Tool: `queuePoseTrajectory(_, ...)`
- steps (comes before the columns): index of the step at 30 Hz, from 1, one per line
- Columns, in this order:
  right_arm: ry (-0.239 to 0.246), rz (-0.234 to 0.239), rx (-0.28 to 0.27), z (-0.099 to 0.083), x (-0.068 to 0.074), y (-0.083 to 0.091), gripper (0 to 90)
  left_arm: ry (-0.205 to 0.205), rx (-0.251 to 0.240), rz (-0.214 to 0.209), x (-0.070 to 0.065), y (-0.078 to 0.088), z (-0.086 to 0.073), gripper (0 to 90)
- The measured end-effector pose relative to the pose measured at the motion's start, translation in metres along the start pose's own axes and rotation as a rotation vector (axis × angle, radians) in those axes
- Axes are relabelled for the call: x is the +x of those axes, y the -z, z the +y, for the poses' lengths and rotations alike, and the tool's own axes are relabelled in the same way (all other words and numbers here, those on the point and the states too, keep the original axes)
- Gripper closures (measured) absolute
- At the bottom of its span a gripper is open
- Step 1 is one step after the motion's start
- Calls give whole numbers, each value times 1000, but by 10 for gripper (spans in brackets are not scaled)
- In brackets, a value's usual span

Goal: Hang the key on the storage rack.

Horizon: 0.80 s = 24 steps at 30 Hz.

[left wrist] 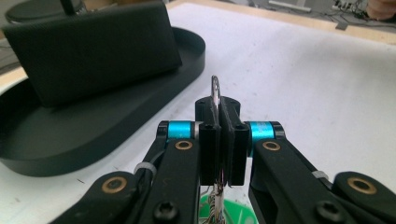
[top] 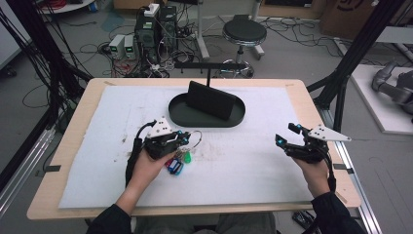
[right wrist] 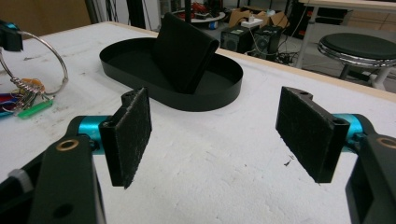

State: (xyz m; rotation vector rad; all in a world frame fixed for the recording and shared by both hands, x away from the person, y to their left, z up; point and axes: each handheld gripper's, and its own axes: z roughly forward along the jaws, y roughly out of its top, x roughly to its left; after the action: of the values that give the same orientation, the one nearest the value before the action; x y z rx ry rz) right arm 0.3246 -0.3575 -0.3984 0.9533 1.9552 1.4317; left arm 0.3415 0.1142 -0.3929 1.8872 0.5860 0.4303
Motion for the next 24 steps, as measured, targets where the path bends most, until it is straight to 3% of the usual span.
queuePoseTrajectory(9,-5,-1,2,0,0,-1,271,-23,-66,28,2,12,18,864)
queuePoseTrajectory(24,-2,1,4,0,0,-4,271,-48,-134,58,7,22,44,865)
